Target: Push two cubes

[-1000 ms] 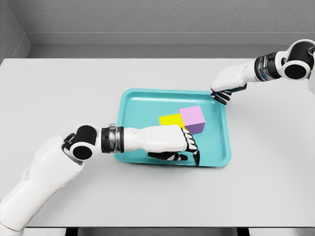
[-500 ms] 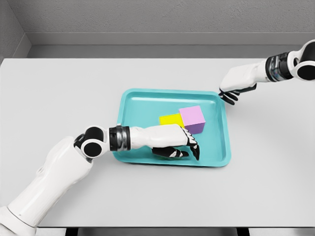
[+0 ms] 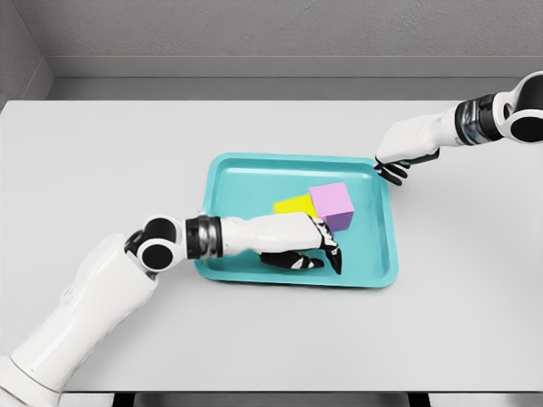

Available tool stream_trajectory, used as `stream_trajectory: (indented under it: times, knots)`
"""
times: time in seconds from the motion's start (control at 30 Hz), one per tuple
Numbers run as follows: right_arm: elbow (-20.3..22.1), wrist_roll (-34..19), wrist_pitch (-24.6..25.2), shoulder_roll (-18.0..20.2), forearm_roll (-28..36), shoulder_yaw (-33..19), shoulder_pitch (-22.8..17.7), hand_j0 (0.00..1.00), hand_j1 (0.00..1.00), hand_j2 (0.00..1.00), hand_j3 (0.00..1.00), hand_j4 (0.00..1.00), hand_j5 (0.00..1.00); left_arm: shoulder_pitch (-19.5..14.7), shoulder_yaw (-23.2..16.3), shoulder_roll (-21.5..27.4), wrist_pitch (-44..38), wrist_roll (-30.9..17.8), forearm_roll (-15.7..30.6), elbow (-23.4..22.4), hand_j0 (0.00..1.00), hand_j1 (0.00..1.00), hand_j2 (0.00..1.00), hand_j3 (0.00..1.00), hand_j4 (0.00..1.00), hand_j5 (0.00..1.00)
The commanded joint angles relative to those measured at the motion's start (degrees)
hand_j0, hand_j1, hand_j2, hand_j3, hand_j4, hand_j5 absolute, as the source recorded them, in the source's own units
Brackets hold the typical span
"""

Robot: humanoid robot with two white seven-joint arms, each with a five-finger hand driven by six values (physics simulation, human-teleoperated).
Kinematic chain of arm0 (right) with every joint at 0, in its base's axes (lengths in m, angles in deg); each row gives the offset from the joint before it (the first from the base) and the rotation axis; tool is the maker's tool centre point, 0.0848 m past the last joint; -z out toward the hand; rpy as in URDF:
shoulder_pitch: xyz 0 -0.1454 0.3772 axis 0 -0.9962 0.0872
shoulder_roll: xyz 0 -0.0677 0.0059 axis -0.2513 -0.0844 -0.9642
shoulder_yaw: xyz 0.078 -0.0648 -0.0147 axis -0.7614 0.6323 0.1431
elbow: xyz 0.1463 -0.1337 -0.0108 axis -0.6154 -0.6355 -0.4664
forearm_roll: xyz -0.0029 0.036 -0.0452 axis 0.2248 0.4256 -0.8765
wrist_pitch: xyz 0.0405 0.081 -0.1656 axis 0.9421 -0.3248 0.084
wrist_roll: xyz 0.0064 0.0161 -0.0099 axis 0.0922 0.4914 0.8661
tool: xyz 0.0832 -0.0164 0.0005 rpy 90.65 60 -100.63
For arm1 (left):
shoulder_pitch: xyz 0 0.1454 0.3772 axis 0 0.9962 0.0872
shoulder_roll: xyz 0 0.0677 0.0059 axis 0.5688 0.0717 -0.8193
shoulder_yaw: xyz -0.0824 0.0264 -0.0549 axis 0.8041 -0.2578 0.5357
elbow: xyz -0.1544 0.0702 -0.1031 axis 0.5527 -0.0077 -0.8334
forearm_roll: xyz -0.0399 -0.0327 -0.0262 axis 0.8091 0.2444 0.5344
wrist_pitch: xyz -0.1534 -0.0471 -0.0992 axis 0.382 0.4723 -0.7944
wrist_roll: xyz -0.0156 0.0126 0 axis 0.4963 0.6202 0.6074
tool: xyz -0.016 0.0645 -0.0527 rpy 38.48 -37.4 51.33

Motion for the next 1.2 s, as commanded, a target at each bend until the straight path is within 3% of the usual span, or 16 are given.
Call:
stream_trajectory:
  times: [0.0,0.1,0.2,0.53,0.6,0.77,1.17]
  knots:
    - [0.19,0.0,0.11,0.04,0.16,0.05,-0.09,0.19,0.19,0.19,0.19,0.19,0.19,0.17,-0.19,0.18,-0.02,-0.14,-0.13,3.78,0.5,0.5,0.5,0.5,0.5,0.5]
    - [0.19,0.0,0.11,0.39,0.16,0.49,-0.09,0.19,0.19,0.19,0.19,0.19,0.19,0.97,0.42,1.05,-0.02,-0.14,0.13,6.69,0.5,0.5,0.5,0.5,0.5,0.5]
    - [0.19,0.0,0.11,0.39,0.16,0.48,-0.09,0.19,0.19,0.19,0.19,0.19,0.19,0.79,0.42,2.9,-0.02,-0.14,0.13,6.07,0.49,0.49,0.49,0.49,0.49,0.49]
    - [0.72,0.0,0.11,0.48,0.16,0.4,0.0,0.21,0.21,0.21,0.21,0.21,0.21,3.16,-0.28,2.02,-0.02,-0.14,3.21,5.1,0.49,0.49,0.49,0.49,0.49,0.49]
    - [1.16,0.0,0.11,0.48,0.25,0.4,0.0,0.21,0.21,0.21,0.21,0.21,0.21,3.16,-0.28,1.85,-0.02,-0.14,3.29,4.31,0.49,0.49,0.49,0.49,0.49,0.49]
    - [1.16,0.0,0.11,0.39,0.34,0.4,0.0,0.19,0.19,0.19,0.19,0.19,0.19,2.55,0.6,-0.44,-0.02,-0.14,3.73,-3.16,0.49,0.49,0.49,0.49,0.49,0.49]
    - [1.25,0.0,0.11,-0.13,0.6,1.19,0.0,0.16,0.16,0.16,0.16,0.16,0.16,2.46,0.77,-0.18,-0.02,-0.14,3.82,-3.68,0.49,0.49,0.49,0.49,0.49,0.49]
